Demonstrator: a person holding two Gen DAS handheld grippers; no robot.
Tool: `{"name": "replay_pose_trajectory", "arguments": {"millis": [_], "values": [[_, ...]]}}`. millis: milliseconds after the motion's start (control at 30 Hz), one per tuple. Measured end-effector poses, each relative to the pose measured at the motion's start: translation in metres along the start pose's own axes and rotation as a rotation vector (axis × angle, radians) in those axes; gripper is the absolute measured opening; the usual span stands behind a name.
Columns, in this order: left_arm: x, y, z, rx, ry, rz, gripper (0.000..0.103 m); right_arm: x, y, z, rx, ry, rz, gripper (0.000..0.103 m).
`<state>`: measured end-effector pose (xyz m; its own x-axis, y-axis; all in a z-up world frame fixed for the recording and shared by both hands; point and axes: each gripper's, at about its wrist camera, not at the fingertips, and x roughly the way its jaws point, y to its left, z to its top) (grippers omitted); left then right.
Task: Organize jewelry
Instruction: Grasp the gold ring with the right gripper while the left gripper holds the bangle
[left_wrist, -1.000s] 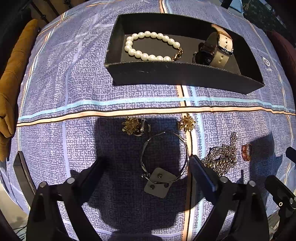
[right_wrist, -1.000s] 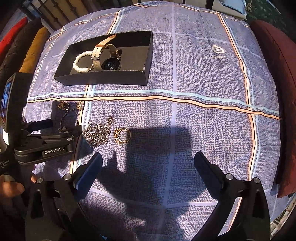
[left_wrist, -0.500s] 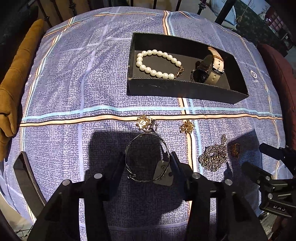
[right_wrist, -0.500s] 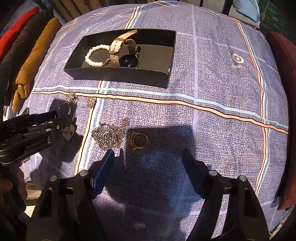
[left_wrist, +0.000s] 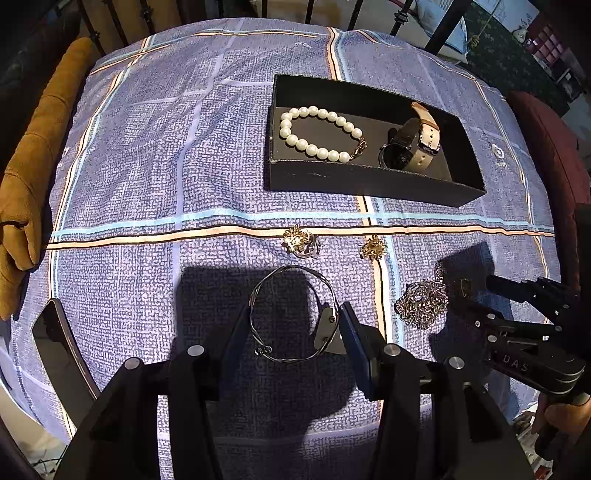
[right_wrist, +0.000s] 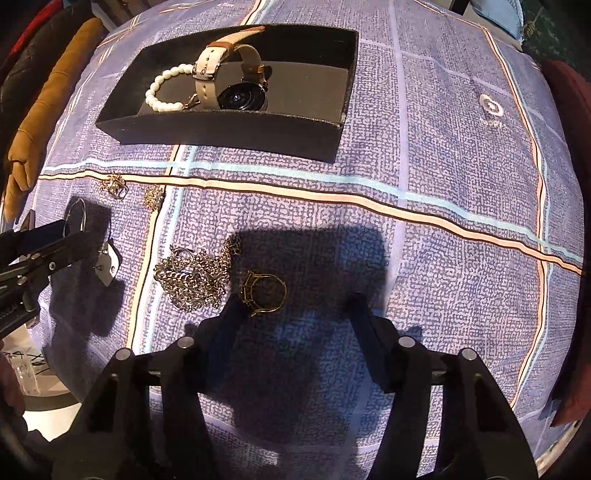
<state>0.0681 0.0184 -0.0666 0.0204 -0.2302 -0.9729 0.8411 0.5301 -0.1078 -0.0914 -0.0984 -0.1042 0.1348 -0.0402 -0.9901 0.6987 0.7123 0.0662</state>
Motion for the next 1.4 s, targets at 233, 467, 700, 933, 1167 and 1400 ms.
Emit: {"name": "replay_pose_trajectory", "arguments": {"millis": [233, 467, 700, 933, 1167, 1400], "values": [[-0.002, 0.0, 0.003, 0.0, -0.004, -0.009, 0.049, -0.008, -0.015, 0.002, 0.056, -0.037, 0.036, 0.02], [-0.004, 0.004, 0.003, -0.006, -0.008, -0.021, 0.049, -0.014, -0.029, 0.003, 0.088, -0.051, 0.074, 0.032], [-0.005, 0.007, 0.004, -0.008, -0.006, -0.023, 0.049, -0.006, -0.005, 0.018, 0.021, -0.035, 0.001, 0.05], [-0.005, 0.005, 0.006, -0.002, -0.009, -0.035, 0.049, -0.011, -0.01, 0.015, 0.037, -0.072, -0.007, 0.025], [-0.015, 0.007, 0.007, -0.015, -0.022, -0.061, 0.049, -0.034, -0.02, 0.016, 0.064, -0.114, 0.053, 0.026], [-0.029, 0.009, 0.01, -0.011, -0.038, -0.072, 0.049, -0.049, -0.014, 0.009, 0.095, -0.131, 0.098, 0.024]]}}
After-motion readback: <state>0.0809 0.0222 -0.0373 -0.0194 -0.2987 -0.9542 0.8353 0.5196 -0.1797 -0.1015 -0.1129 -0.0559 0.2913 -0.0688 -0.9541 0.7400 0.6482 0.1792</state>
